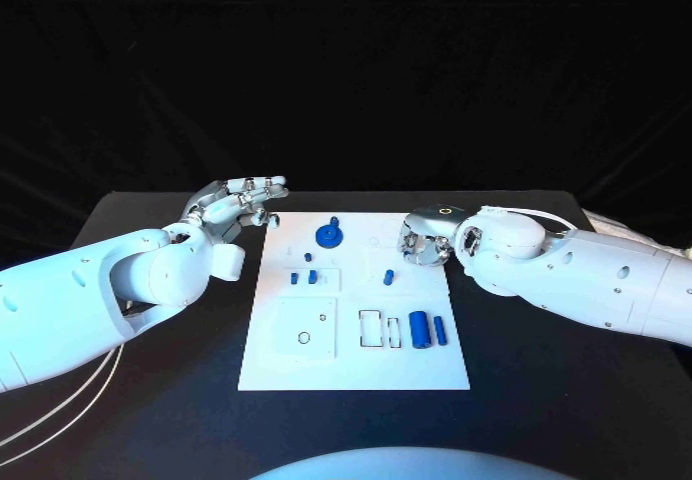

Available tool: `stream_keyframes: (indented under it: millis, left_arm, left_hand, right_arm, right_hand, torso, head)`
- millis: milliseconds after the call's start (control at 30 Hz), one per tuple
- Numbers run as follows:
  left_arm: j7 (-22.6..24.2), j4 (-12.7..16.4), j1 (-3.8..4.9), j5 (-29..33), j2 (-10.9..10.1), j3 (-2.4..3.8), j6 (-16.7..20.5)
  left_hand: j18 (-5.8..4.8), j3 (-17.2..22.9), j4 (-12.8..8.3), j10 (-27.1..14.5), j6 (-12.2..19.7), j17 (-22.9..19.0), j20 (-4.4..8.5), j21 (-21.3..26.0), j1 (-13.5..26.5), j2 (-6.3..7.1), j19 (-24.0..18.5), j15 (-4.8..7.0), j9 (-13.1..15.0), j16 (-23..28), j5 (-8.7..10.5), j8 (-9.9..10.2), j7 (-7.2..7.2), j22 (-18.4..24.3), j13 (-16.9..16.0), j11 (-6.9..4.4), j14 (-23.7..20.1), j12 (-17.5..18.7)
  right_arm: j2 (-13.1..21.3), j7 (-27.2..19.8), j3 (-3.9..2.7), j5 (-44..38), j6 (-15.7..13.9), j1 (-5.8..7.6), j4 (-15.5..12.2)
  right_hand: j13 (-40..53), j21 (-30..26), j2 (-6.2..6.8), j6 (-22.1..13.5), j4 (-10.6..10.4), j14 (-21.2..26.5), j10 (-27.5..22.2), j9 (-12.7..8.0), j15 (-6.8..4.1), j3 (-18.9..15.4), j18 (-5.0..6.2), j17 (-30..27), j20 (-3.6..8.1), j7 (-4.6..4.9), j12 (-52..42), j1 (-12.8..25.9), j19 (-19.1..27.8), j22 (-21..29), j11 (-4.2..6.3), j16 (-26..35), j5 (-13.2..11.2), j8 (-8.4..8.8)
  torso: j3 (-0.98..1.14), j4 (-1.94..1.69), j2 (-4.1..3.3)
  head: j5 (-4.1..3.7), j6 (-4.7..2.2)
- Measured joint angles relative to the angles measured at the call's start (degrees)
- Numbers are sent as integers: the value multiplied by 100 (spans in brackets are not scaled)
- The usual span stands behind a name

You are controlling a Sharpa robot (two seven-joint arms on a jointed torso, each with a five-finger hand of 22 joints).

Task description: Assemble the parts on the task board

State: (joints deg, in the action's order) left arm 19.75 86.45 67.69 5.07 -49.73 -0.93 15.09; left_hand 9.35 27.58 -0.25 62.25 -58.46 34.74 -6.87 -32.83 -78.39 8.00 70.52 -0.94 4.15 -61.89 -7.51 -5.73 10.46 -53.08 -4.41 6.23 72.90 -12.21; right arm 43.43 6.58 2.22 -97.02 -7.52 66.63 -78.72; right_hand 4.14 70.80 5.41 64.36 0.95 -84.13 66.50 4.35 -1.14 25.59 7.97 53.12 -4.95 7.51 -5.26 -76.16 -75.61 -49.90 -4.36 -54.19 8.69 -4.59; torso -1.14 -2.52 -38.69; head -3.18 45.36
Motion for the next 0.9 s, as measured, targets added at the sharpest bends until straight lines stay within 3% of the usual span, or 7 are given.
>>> stream_keyframes:
  millis: [300, 600, 700, 733, 900]
  left_arm:
    - [-4, 44, 0, 6, -14, -1, 0]
    - [-7, 70, -1, 6, -27, -1, 0]
    - [-8, 72, -1, 6, -33, -1, 0]
    - [-9, 72, -1, 6, -34, -1, 1]
    - [-10, 72, -2, 6, -38, -1, 1]
  left_hand:
    - [0, 0, 0, 0, -1, 0, 0, 0, 0, 0, 0, 0, -5, 0, 0, 0, -1, 6, 1, 0, 0, -23]
    - [-1, -16, -16, 0, -1, 1, 0, 0, 0, 0, 0, 0, -5, 0, 0, 0, -1, 6, 1, 0, 0, -23]
    - [-1, -16, -16, 0, -1, 1, 0, 0, 0, 0, 0, 0, -5, 0, 0, 0, -1, 6, 1, 0, 0, -23]
    - [-1, -16, -16, 0, -1, 1, 0, 0, 0, 0, 0, 0, -5, 0, 0, 0, -1, 6, 1, 0, 0, -23]
    - [-1, -15, -16, 0, -1, 1, 0, 0, 0, 0, 0, 0, -5, 0, 0, 0, -1, 5, 1, 0, 0, -23]
  right_arm:
    - [-57, 63, -30, -117, 79, -11, 31]
    - [-75, 205, -40, -354, 130, -31, -29]
    - [-47, 243, -30, -420, 34, -53, -73]
    - [-35, 251, -25, -434, -13, -64, -88]
    - [61, 272, -12, -442, -320, -116, -203]
  right_hand:
    - [-27, 85, -44, 205, 86, 10, 187, 53, -53, 100, 0, 4, 12, -143, -4, -45, 53, -105, 122, -154, -120, -71]
    - [-28, 136, -44, 256, 129, 10, 220, 67, -53, 143, 0, 7, 56, -160, -3, -45, 50, -155, 148, -201, -152, -95]
    - [-37, 181, -76, 279, 196, 10, 288, 81, -53, 210, -8, 7, 55, -138, 29, -44, 50, -213, 143, -235, -207, -96]
    - [-37, 199, -83, 279, 221, 10, 304, 84, -53, 235, -64, 7, 55, -138, 41, -40, 51, -230, 129, -258, -221, -96]
    - [-40, 228, -143, 300, 303, 10, 332, 84, -53, 364, -65, 7, 55, -117, 73, -99, 51, -271, 105, -300, -252, -96]
  torso:
    - [1, 5, 1]
    - [-2, 6, 8]
    - [-2, 5, 8]
    - [-2, 4, 8]
    - [0, 3, 9]
  head:
    - [17, 36]
    - [-3, 51]
    - [-12, 52]
    - [-13, 52]
    - [-17, 44]
